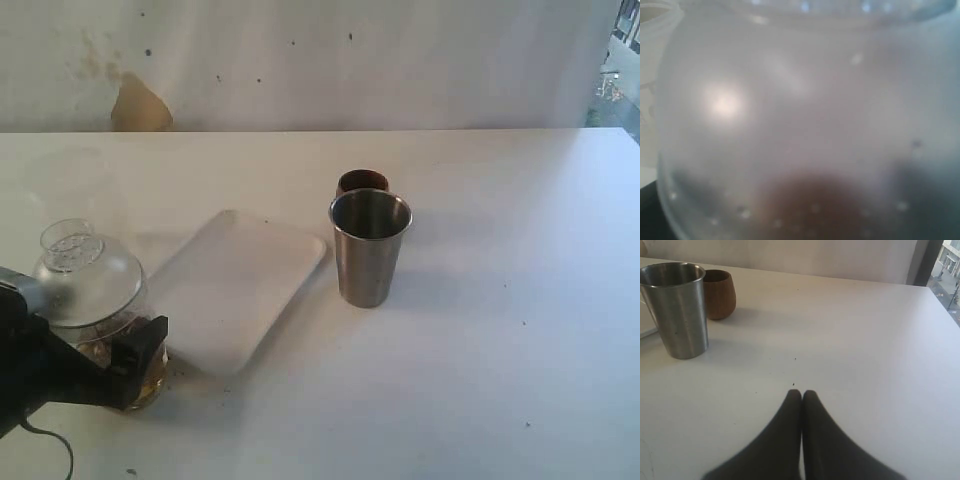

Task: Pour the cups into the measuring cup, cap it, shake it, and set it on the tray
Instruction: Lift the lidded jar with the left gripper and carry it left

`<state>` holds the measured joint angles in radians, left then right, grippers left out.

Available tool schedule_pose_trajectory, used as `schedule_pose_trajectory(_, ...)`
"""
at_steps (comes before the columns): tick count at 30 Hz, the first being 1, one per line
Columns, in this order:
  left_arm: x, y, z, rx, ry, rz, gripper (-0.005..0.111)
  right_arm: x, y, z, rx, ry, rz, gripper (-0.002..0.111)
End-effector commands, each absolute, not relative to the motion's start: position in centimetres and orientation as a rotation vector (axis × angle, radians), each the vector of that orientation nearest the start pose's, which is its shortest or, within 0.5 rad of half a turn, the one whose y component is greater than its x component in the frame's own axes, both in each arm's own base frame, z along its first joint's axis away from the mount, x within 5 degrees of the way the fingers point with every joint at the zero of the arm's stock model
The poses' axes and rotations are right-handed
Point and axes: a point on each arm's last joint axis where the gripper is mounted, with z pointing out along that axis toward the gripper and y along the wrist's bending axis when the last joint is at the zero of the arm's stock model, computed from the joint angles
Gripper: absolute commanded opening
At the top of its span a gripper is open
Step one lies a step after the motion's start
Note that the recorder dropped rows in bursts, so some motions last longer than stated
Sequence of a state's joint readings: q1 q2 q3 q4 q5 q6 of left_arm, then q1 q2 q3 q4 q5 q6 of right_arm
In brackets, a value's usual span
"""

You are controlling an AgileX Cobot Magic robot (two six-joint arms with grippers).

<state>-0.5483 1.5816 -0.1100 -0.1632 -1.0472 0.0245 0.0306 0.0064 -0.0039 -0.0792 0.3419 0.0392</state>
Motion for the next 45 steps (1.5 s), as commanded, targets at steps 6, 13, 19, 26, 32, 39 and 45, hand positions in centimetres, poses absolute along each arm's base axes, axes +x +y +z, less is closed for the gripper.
schedule_pose_trajectory(6, 17.3, -9.1, 13.3, 0.37, 1.878, -0.271, 0.099, 5.4, -0.1, 18.3, -0.038, 1.821, -0.027, 0.0)
schedule_pose_trajectory(13, 17.3, -9.1, 13.1, 0.376, 1.899, -0.274, 0.005, 5.4, -0.1, 18.3, -0.038, 1.821, -0.027, 0.0)
schedule_pose_trajectory(19, 17.5, -9.2, 13.9, 0.328, 1.822, -0.311, 0.0, 5.4, -0.1, 18.3, -0.038, 1.821, -0.027, 0.0)
schedule_pose_trajectory(26, 17.4, -10.8, 17.4, 0.356, 1.664, -0.523, 0.0, 5.4, -0.1, 18.3, -0.038, 1.821, -0.027, 0.0)
schedule_pose_trajectory(32, 17.8, -11.9, 20.9, 0.494, 1.687, -0.517, 0.0, 5.4, -0.1, 18.3, -0.038, 1.821, -0.027, 0.0)
schedule_pose_trajectory(39, 20.7, -9.9, 24.7, 0.285, 1.766, -0.398, 0.0, 5.4, -0.1, 18.3, -0.038, 1.821, -0.027, 0.0)
schedule_pose_trajectory(45, 20.4, -12.5, 25.6, 0.552, 1.784, -0.413, 0.0, 5.4, -0.1, 18.3, -0.038, 1.821, -0.027, 0.0)
